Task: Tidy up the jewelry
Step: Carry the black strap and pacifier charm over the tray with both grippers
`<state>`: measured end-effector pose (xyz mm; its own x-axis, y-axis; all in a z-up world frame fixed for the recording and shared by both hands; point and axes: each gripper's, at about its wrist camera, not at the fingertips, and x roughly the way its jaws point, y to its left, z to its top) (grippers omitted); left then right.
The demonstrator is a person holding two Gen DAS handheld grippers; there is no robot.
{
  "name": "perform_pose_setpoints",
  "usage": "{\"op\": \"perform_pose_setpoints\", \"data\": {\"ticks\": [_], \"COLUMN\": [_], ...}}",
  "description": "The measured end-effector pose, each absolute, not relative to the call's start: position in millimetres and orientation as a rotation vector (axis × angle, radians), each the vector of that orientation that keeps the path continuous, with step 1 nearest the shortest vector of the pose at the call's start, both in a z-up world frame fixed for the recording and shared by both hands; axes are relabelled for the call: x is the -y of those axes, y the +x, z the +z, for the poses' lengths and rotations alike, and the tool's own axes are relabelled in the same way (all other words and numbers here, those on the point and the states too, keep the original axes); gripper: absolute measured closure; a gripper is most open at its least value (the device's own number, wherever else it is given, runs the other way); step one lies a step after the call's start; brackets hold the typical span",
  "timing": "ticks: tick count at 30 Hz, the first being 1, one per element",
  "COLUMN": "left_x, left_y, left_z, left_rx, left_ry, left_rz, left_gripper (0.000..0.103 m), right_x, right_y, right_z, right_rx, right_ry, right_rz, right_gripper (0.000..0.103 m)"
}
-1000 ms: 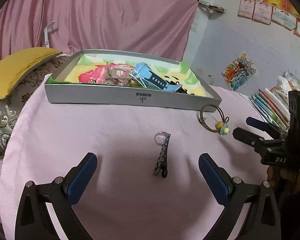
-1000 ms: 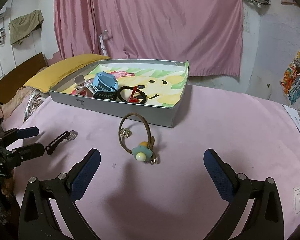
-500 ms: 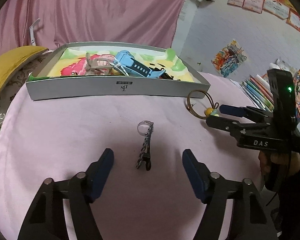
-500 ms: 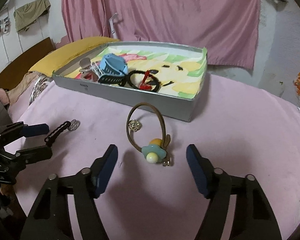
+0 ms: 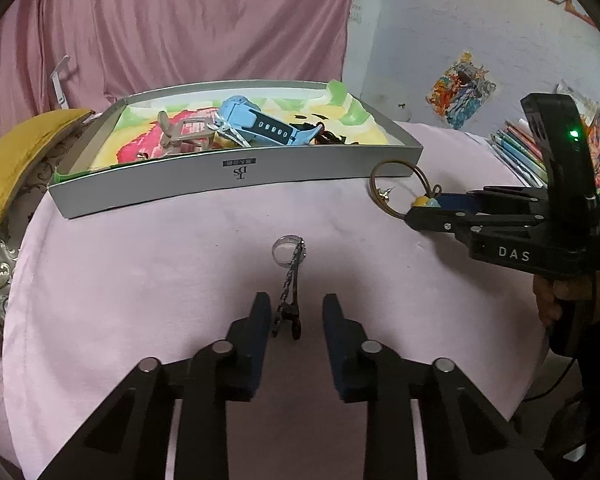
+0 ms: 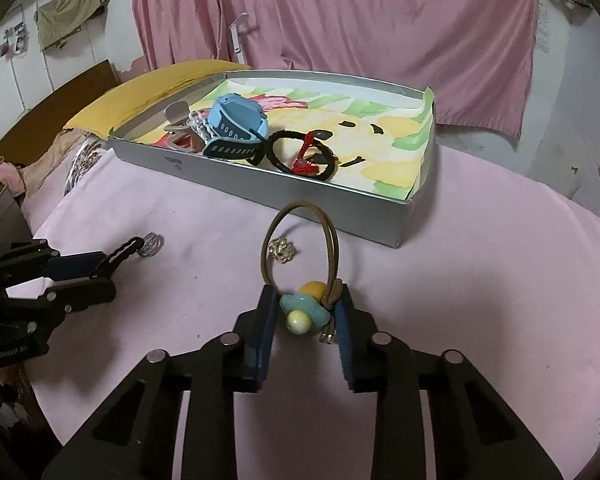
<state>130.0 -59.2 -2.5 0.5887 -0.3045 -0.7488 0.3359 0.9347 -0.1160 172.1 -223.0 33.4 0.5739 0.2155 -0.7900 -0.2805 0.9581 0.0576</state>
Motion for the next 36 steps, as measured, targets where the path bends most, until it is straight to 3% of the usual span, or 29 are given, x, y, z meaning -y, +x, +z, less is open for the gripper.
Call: {"op": "perform_pose_setpoints", "data": {"ticks": [3,19,36], "left_x": [58,52,45], "left_y": [132,118,127], "left_z": [-2,-1,59], "left_rx": [-0.867,-0.804,-0.455], "left_ry": [0.031,-0.07,-0.109], "left_rz": [-0.362,-0.427,-0.318], "left_gripper": [0.091,0.091,0.091], "right_x": [223,226,215], "right_y": [171,128,131], "right_z": [34,47,108], "right_rx": [-0.911,-0.744,-0.428], "right_ry": [-0.075,0.014,0.058], "right_rz": [0.298,0.292,0.277], "right_gripper": [0.08,0.08,0.08]}}
